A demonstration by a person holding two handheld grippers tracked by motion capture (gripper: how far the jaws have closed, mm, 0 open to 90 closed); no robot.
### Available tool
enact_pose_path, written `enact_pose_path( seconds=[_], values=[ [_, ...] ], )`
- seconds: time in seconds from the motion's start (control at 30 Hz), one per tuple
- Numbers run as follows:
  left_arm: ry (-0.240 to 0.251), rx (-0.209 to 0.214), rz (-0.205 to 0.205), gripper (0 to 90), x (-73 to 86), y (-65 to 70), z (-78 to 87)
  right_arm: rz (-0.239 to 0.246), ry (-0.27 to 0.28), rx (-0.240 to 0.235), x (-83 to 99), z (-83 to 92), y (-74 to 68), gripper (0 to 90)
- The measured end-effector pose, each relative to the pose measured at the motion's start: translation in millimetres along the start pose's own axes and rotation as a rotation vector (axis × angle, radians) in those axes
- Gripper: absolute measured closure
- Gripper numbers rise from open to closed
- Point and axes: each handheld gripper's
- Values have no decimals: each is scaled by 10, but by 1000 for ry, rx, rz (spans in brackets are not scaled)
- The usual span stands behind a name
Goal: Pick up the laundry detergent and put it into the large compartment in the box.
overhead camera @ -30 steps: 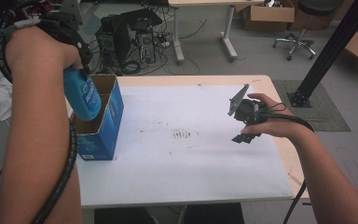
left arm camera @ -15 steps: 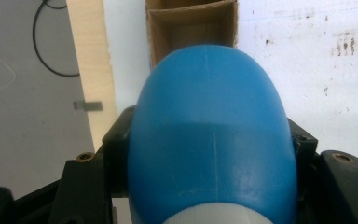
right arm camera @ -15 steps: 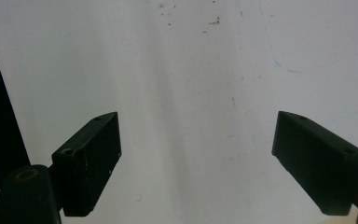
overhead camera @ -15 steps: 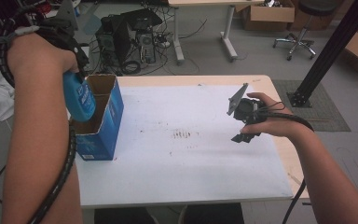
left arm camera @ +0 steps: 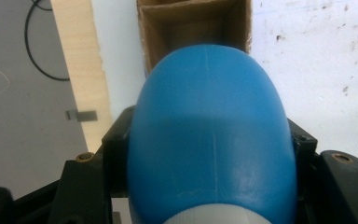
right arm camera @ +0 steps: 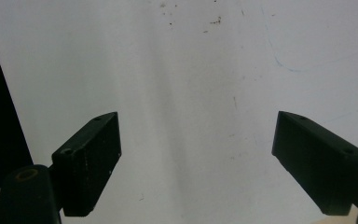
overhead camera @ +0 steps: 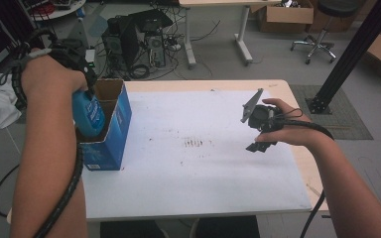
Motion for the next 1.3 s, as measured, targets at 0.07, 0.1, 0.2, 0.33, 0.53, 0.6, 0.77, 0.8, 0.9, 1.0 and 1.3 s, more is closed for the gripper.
enact_pose_path(
  seconds=[0.07,0.1,0.2,0.33,0.53,0.6,0.77,0.8,0.9,1.0,1.3],
  values=[
    [-8,2,-6,389,-3,3,-82,-1,2,0,1,7,-3,157],
    [-11,3,-6,389,-4,3,-123,0,2,0,1,10,-5,157],
    [-21,0,-15,390,-7,4,-236,2,-2,0,-1,10,-7,157],
    [-26,8,-19,390,-4,-6,-350,7,-15,-2,-14,-1,-13,157],
    [-27,8,-32,390,-4,9,-479,9,-12,-3,-39,-1,-26,157],
    [-37,-3,-41,390,-11,36,-547,12,-12,-2,-44,0,-25,157],
    [-44,11,-43,390,-24,50,-703,10,-16,-3,-46,13,-35,157],
    [-43,13,-46,390,-29,50,-729,10,-15,-2,-44,14,-34,157],
    [-50,20,-42,391,-42,63,-818,6,-15,-4,-36,15,-31,157],
    [-61,29,-46,390,-62,73,-906,9,-15,-4,-33,5,-29,157],
    [-67,30,-48,390,-95,74,-1087,3,-15,-5,-23,-20,-21,157]
  ],
)
Point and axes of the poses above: each handheld gripper's, and its own axes: z roughly backward along the jaws, x roughly out of its underside, y roughly to its right, and after that the axes turned 2 degrees about -x, right-handed
